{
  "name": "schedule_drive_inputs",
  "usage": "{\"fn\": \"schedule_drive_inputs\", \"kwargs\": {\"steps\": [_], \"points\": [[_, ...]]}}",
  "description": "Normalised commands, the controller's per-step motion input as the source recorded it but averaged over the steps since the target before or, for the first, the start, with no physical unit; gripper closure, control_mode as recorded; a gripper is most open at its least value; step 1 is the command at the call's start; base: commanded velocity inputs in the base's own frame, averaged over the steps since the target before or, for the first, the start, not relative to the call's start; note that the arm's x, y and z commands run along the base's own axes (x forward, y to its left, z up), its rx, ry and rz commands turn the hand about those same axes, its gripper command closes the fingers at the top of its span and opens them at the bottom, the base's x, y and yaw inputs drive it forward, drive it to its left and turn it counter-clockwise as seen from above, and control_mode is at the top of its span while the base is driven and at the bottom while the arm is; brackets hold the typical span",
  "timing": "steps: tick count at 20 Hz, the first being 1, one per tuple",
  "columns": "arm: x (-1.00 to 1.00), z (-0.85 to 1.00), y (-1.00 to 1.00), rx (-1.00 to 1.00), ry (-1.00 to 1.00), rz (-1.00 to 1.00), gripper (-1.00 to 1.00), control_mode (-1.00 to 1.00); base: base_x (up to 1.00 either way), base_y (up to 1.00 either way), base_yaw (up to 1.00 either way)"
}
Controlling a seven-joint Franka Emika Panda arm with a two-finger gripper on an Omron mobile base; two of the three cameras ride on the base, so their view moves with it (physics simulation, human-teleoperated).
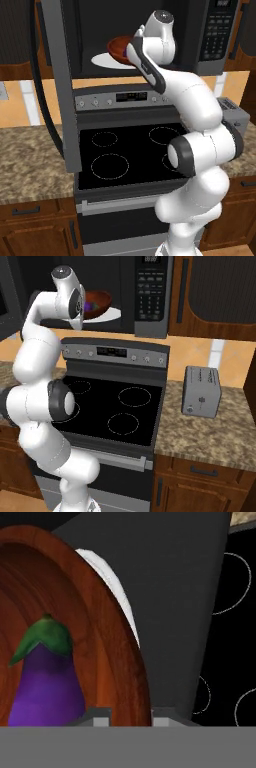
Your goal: Pick the eggplant from the sink and place it in the bowl. Then pick the bowl and place it in the microwave. Then close the microwave door and press the start button.
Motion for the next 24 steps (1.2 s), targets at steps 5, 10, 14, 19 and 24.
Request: {"fn": "schedule_drive_inputs", "kwargs": {"steps": [5,10,14,19,24], "points": [[0.65,-0.09,-0.02,0.02,0.0,0.0,-1.0,-1.0,0.0,0.0,0.0],[-0.81,0.0,-0.48,0.1,-0.18,0.0,-1.0,-1.0,0.0,0.0,0.0],[-1.0,-0.29,-0.66,0.04,-0.28,0.06,-1.0,-1.0,0.0,0.0,0.0],[-1.0,-0.79,-0.26,-0.03,-0.07,0.06,-1.0,-1.0,0.0,0.0,0.0],[-1.0,-0.78,0.0,-0.11,0.0,0.05,-1.0,-1.0,0.0,0.0,0.0]]}}
